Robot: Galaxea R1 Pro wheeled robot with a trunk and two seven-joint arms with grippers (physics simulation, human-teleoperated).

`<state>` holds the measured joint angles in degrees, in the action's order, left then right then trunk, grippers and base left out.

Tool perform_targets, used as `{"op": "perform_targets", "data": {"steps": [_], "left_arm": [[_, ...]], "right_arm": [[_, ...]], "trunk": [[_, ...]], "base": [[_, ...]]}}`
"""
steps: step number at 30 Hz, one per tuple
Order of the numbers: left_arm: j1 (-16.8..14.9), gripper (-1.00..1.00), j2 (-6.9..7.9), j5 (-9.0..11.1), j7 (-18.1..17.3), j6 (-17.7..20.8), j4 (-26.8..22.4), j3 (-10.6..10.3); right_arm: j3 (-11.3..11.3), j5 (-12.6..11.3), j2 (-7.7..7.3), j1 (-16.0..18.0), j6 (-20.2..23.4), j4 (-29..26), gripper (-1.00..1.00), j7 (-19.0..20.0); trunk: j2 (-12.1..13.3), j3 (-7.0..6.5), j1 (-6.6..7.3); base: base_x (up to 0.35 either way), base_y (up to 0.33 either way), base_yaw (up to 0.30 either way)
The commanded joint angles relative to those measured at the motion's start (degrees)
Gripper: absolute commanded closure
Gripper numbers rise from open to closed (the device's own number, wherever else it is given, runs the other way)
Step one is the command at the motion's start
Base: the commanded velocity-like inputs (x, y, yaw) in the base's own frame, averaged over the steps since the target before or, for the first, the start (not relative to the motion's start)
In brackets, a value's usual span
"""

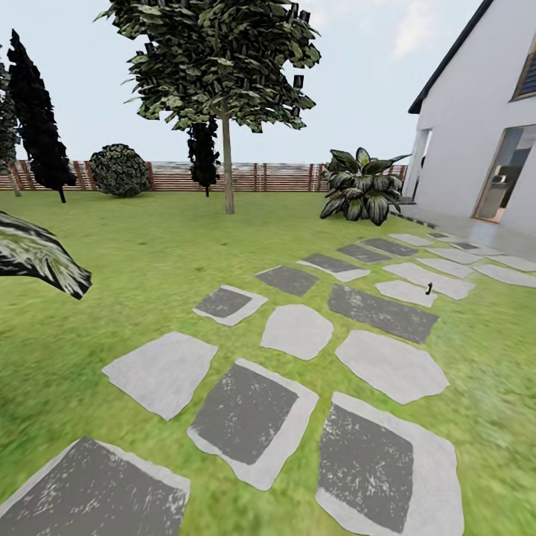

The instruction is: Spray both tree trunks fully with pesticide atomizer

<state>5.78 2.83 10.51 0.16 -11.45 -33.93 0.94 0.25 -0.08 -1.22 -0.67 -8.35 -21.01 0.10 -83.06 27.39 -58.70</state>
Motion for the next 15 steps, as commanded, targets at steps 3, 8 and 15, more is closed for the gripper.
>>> {"op": "perform_targets", "data": {"steps": [3,8,15], "left_arm": [[0.0,-1.0,0.03,0.4,0.0,-0.1,-0.1,-0.1],[0.0,-1.0,0.05,0.4,0.0,-0.1,-0.1,-0.1],[0.0,-1.0,0.05,0.4,0.0,-0.1,-0.1,-0.1]], "right_arm": [[0.0,0.0,-0.01,0.0,-0.1,-0.1,-1.0,0.0],[0.0,0.0,-0.02,0.0,-0.1,-0.1,-1.0,0.0],[0.0,0.0,-0.01,0.0,-0.1,-0.1,-1.0,0.0]], "trunk": [[0.0,0.03,-0.03],[0.0,0.03,-0.03],[0.0,0.03,-0.03]], "base": [[0.217,-0.04,0.0],[0.23,-0.12,0.0],[0.223,-0.135,0.0]]}}
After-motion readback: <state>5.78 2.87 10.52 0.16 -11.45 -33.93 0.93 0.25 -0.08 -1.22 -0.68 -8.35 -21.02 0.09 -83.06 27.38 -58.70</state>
